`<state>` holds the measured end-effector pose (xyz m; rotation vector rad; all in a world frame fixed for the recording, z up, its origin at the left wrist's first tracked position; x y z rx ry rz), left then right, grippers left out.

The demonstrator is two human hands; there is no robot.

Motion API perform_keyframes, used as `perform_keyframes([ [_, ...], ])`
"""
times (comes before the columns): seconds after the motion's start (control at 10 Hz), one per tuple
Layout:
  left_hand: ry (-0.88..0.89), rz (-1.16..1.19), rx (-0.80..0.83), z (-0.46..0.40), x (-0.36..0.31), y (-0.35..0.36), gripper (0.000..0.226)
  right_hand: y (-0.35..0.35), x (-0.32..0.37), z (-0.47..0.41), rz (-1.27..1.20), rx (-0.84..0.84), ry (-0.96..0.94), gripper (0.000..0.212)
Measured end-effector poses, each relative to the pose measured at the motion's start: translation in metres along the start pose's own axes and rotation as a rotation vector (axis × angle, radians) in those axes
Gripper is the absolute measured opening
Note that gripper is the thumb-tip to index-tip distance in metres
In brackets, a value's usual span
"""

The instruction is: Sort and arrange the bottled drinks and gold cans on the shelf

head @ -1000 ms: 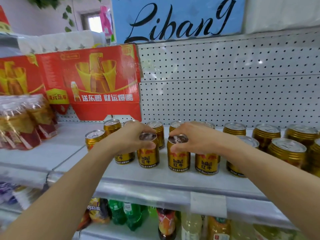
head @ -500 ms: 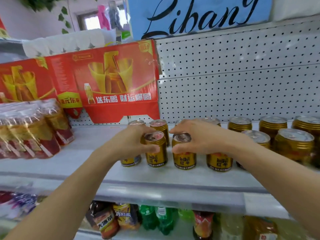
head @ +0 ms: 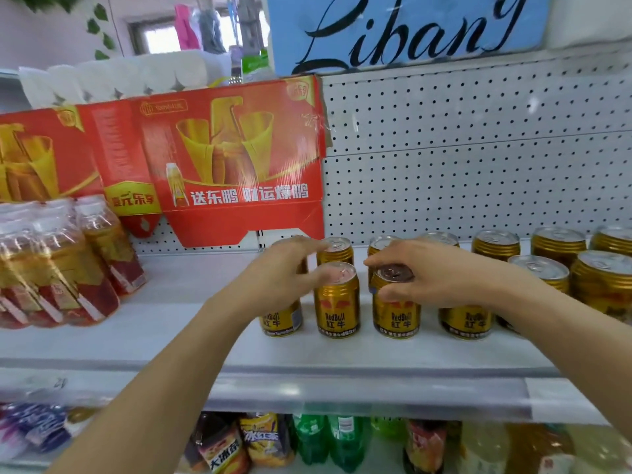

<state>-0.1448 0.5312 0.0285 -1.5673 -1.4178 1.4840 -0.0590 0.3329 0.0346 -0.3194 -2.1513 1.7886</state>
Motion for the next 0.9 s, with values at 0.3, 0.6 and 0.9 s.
perform_keyframes([
  [0.3,-0.181,0.058,0.051,0.008,0.052,-0.003,0.064,0.015,0.037,-0.038,0.023,-0.038,-0.098,0.062],
  [0.6,-0.162,0.026,0.047,0.004,0.062,-0.002,0.062,0.02,0.038,-0.042,0.041,-0.012,-0.073,0.053],
  [0.9,-0.092,-0.207,-0.115,0.028,0.039,0.003,0.074,0.029,0.05,-0.021,0.172,-0.116,0.003,0.059],
])
Point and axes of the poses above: each hand's wrist, its own z-axis away from the middle knuckle, its own y-axis out of the palm, x = y × z, the point moved 2 cm from there along -z, towards the middle knuckle, and after that the axes turned 12 degrees about -y, right-handed, at the moved point
